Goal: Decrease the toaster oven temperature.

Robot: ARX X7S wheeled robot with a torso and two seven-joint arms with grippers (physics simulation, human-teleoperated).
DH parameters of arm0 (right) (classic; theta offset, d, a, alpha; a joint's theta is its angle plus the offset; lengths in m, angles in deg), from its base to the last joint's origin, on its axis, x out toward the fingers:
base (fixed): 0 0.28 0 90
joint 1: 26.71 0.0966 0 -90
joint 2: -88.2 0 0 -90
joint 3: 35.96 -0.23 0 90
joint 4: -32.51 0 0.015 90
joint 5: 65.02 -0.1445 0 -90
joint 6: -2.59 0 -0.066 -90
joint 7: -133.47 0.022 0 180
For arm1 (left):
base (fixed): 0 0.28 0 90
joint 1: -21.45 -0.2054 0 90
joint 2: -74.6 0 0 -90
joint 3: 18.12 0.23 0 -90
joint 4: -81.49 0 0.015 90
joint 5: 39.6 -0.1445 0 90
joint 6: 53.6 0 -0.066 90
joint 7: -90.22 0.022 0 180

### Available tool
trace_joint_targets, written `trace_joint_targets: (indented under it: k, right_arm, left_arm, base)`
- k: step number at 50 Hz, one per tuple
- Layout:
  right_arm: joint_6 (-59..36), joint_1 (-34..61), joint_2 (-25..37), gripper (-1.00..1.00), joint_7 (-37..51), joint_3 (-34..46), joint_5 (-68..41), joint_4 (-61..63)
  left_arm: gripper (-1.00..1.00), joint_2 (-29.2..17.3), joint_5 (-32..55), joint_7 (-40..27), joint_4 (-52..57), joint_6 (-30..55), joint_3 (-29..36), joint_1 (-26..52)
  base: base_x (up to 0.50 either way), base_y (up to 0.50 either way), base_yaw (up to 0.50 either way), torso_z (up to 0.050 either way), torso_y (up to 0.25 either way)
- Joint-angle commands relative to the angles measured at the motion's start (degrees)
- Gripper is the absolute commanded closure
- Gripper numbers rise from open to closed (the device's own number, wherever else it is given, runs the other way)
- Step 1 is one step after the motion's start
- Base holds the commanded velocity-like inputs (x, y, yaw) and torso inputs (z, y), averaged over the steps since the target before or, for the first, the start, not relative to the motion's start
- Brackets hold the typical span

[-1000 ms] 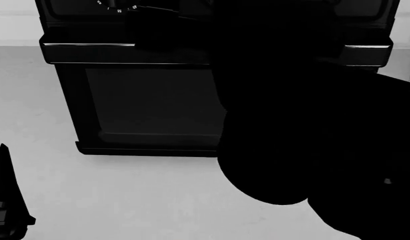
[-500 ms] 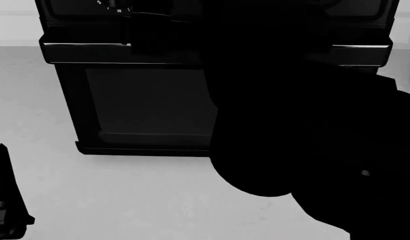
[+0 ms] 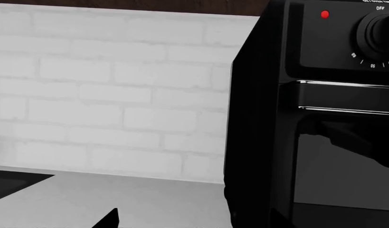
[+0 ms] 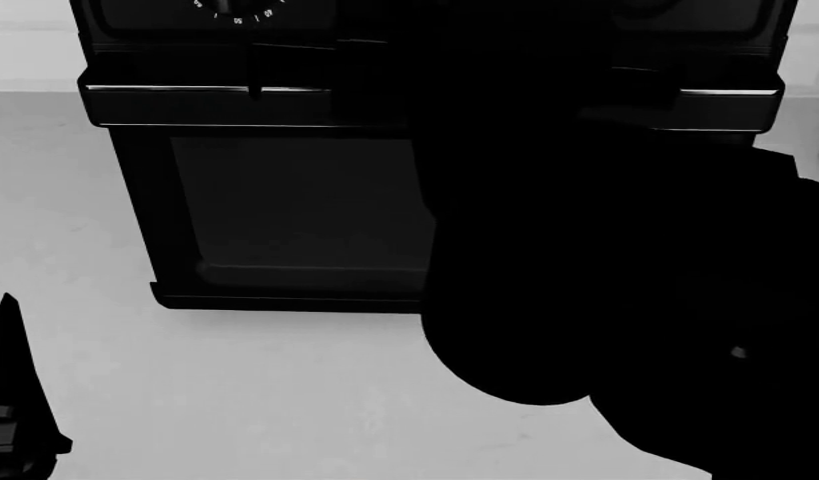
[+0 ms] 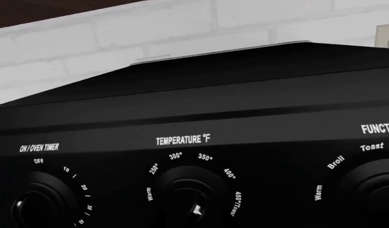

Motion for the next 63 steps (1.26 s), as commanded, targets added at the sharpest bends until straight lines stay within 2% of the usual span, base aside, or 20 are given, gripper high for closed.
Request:
trace_joint_targets:
  k: [1, 20, 63]
  right_arm:
    - [-1.99, 1.91, 0.13, 1.0, -4.71, 3.12, 0.44, -4.41]
    - [-11.94, 6.49, 2.15, 1.0, -3.32, 9.67, -0.78, -3.4]
    - [-28.61, 16.27, -1.01, 1.0, -5.13, 23.8, 2.2, -6.32]
  left_arm:
    - [-1.0, -0.12, 0.17, -0.17, -0.25, -0.22, 0.12, -0.08]
    - [-1.0, -0.26, 0.31, -0.57, -0.4, -0.66, 0.39, -0.56]
    - [-1.0, -0.97, 1.08, -1.34, -0.07, -1.71, 0.22, -1.42]
  base:
    - [0.01, 0.0, 0.01, 0.0, 0.0]
    - [0.01, 0.0, 0.01, 0.0, 0.0]
    - [0.01, 0.0, 0.01, 0.0, 0.0]
